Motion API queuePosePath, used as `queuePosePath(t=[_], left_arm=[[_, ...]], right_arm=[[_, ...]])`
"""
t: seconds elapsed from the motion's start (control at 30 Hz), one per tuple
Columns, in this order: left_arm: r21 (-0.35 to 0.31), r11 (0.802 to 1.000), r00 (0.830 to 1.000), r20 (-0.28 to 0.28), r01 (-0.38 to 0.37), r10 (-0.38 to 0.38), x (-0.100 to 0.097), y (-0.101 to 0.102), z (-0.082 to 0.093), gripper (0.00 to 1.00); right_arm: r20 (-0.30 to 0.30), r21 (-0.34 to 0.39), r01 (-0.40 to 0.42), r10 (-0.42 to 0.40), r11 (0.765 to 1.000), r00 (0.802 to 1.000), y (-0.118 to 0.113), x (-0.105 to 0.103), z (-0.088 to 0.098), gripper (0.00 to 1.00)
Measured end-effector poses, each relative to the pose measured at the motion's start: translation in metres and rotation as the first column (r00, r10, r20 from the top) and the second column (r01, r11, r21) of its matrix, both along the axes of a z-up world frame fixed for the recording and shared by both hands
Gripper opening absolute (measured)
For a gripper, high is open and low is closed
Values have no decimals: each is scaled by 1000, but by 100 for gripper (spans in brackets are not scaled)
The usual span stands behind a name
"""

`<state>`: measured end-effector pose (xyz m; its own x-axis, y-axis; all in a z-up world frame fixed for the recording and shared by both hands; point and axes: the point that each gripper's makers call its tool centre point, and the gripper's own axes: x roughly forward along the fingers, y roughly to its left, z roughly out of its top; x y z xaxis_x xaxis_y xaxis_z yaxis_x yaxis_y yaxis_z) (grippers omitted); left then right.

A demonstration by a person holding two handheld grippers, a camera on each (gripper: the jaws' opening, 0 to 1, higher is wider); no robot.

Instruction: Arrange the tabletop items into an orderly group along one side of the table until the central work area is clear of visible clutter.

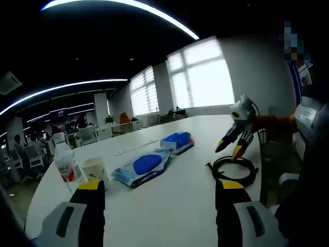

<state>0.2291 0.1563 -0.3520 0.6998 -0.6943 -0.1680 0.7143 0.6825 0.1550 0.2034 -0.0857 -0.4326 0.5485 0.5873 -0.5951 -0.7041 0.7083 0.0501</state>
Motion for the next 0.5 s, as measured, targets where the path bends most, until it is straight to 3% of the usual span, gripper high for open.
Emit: queuePosePath(t=[0.17,0.5], left_arm=[[-41,999,1000,5,-13,14,-8,7,6,88],[-44,999,999,33,-20,21,-19,14,12,88]], right_arm=[[6,-60,-7,8,998,1000,5,0,-3,50],[-49,-103,12,-17,995,999,6,3,-14,45]])
